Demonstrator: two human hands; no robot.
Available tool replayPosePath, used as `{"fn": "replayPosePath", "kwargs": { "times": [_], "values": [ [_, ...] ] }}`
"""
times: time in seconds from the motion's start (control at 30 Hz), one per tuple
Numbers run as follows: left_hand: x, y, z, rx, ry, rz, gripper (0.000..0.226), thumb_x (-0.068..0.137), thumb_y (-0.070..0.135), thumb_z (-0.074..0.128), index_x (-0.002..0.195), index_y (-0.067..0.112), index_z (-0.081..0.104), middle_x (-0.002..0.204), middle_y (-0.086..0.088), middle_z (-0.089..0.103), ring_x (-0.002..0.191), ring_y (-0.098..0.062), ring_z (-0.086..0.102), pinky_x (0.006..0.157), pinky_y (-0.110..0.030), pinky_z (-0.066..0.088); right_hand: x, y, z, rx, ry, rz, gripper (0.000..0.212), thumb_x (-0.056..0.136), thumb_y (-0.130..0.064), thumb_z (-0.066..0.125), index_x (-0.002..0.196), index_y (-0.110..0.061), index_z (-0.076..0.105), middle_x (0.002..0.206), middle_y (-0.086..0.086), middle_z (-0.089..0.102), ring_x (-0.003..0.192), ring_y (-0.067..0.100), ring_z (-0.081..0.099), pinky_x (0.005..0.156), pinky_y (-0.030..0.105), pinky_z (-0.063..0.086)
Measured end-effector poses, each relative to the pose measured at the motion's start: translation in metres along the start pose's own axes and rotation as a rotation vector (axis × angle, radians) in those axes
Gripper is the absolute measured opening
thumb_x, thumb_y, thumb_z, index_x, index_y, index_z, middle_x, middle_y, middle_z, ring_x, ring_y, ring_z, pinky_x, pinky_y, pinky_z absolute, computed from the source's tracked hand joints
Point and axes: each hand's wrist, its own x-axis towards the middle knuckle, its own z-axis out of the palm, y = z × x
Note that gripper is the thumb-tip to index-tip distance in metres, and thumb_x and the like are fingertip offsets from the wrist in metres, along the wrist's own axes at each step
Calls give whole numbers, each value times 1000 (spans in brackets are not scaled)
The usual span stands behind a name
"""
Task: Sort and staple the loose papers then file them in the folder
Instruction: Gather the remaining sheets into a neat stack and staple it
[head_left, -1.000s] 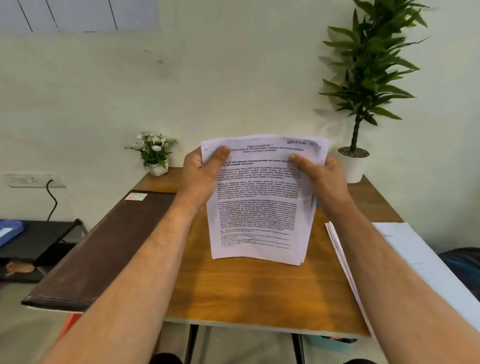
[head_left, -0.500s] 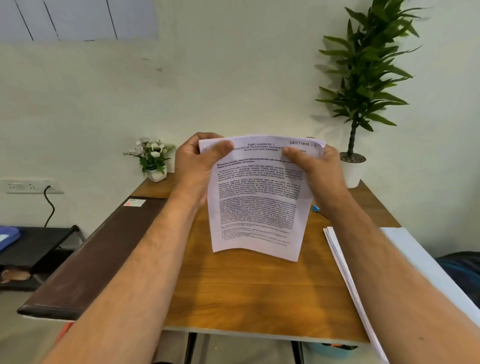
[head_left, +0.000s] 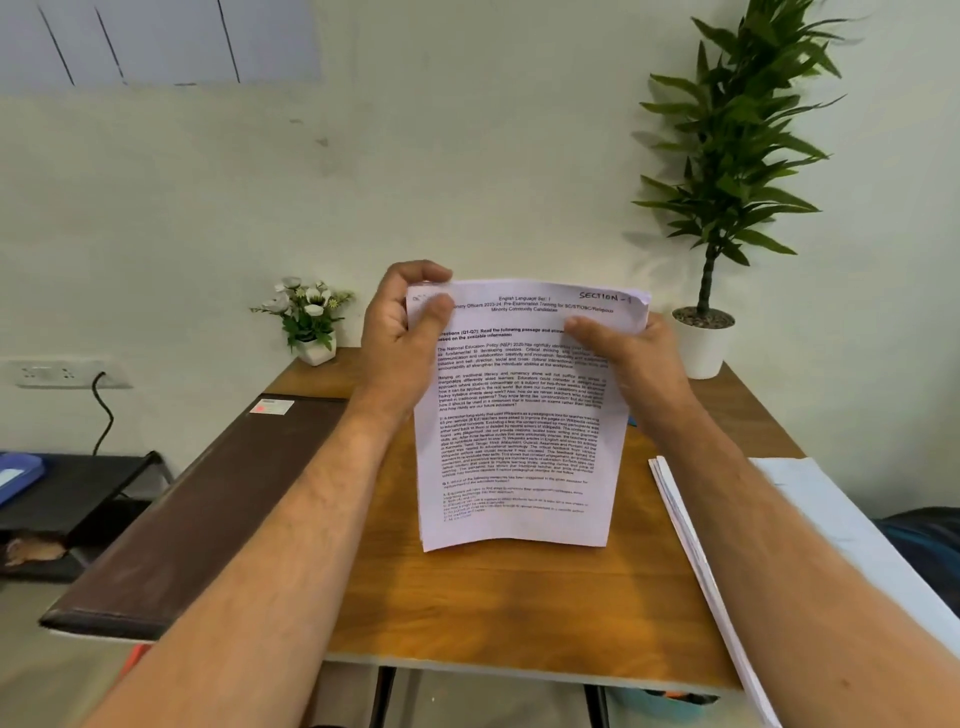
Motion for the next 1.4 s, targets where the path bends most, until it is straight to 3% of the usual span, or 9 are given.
{"fn": "replayPosePath", "kwargs": {
  "times": [0.23,0.43,0.57,0.7,0.87,1.03,1.13,1.27,1.4],
  "values": [
    [-3,2,3,-49,72,-41,25,95,0,65,93,21,53,88,-1,64,71,-8,66,59,-26,53,-1,0,6,-14,-18,-9,27,85,-23,77,105,-5,73,97,12,77,89,31,75,87,53,59],
    [6,8,-2,-6,76,-45,25,95,9,66,92,32,56,90,-1,65,74,-15,66,62,-33,52,1,-16,9,-68,56,-228,29,102,-40,50,108,-21,72,96,0,76,90,22,74,77,38,62],
    [-10,-3,1,-132,47,-79,23,104,2,48,109,24,53,75,10,65,67,-12,60,61,-27,50,-3,-3,8,-110,70,-238,30,102,-44,46,100,-32,74,94,2,76,91,25,73,80,47,61],
    [-14,-2,-1,-299,37,-125,31,104,5,49,127,26,55,80,-7,63,74,-23,61,68,-33,54,-4,1,5,-107,106,-235,37,99,-49,47,107,-25,74,94,3,76,91,25,73,80,48,60],
    [-10,3,2,-331,101,-178,25,104,12,54,89,18,74,85,-5,74,78,-19,70,75,-36,59,-2,-9,4,-103,169,-273,30,103,-41,45,103,-28,72,82,-9,74,80,11,71,67,26,57],
    [-5,10,4,-342,171,-148,12,100,13,61,97,13,72,85,0,77,79,-14,71,72,-29,59,0,-20,7,-88,159,-312,31,105,-37,44,104,-23,72,81,-10,74,77,8,71,64,21,56],
    [-7,7,6,-312,202,-136,9,100,14,62,99,14,71,85,0,77,77,-13,71,68,-28,59,-1,-17,7,-91,126,-312,29,105,-33,46,103,-20,72,85,-6,75,80,12,72,66,24,57],
    [-21,-7,6,-247,210,-169,10,100,16,63,104,11,70,86,-2,77,77,-16,72,67,-30,59,-6,-2,6,-127,42,-245,37,100,-40,52,112,-11,72,97,9,76,89,27,74,75,45,61],
    [-17,-4,3,-247,235,-129,6,101,12,61,102,11,67,82,1,75,73,-13,70,65,-28,59,-6,-6,8,-92,34,-274,37,101,-39,53,112,-9,72,101,12,75,93,32,73,81,53,60]
  ]
}}
